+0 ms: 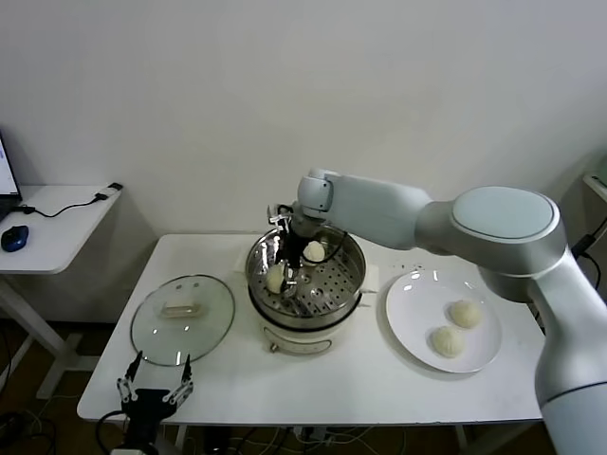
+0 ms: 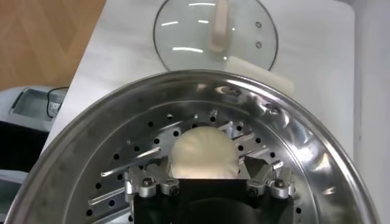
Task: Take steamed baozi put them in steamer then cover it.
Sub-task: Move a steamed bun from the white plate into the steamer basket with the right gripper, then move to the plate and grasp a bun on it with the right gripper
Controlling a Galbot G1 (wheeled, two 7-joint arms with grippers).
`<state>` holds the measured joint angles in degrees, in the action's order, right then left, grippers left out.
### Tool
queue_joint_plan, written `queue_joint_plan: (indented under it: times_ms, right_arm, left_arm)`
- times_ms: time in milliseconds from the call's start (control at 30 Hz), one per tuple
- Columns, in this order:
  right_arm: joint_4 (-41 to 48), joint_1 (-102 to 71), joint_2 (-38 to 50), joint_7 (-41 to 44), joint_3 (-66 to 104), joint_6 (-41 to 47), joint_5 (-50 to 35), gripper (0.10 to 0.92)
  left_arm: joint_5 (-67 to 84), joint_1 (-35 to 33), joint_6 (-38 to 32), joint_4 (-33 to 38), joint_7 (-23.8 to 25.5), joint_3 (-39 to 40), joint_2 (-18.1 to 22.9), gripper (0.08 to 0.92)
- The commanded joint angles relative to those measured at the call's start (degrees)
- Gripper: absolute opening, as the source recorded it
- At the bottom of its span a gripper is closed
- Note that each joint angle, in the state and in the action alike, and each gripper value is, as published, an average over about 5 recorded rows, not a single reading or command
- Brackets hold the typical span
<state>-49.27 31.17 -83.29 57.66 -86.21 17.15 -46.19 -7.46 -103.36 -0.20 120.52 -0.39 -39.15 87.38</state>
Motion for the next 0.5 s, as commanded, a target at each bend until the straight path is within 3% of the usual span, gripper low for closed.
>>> queue_joint_plan:
  times_ms: [33,300,500]
  right_arm:
    - [-6.4,4.6,5.0,0.3,0.1,0.2,0.3,0.823]
    - [-21.3,15.2,23.4,1.5,-1.7,-1.0,0.8,0.823]
    - [-27.8,13.6,36.7,1.7,1.7,-1.7,9.1,0.823]
  left_arm:
    - [0.3,-0.1,0.0,-0.1,0.0,-0.3,-0.3,0.823]
    - [0.1,0.0,0.1,0.0,0.1,-0.1,-0.4,0.823]
    - [-0.6,0.2,0.5,-0.1,0.1,0.1,-0.2,0.823]
